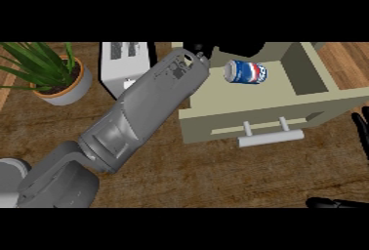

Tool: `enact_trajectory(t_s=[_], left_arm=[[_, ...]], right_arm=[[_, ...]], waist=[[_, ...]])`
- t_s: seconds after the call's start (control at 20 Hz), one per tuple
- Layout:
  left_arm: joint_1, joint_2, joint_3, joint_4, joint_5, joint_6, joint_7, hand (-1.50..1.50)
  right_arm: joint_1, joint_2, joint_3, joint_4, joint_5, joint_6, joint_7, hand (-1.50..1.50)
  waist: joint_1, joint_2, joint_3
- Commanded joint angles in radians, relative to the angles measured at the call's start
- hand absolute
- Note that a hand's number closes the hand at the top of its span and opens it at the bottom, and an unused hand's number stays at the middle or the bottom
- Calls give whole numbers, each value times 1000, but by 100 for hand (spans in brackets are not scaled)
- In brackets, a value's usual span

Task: Pick up the can, place it into the drawer and close the drawer

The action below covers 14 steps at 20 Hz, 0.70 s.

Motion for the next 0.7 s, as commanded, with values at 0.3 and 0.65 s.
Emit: enact_trajectory(t_s=[0.3, 0.65], left_arm=[[47, 0, -50, 12, 49, 77, -39, -150], [45, 0, -48, 8, 101, 118, -58, -150]], right_arm=[[-10, -4, -4, 15, 2, -1, -2, -150], [-53, -23, 18, -26, 71, -18, -17, -150]], waist=[[-3, 2, 0], [-6, 6, -1]])
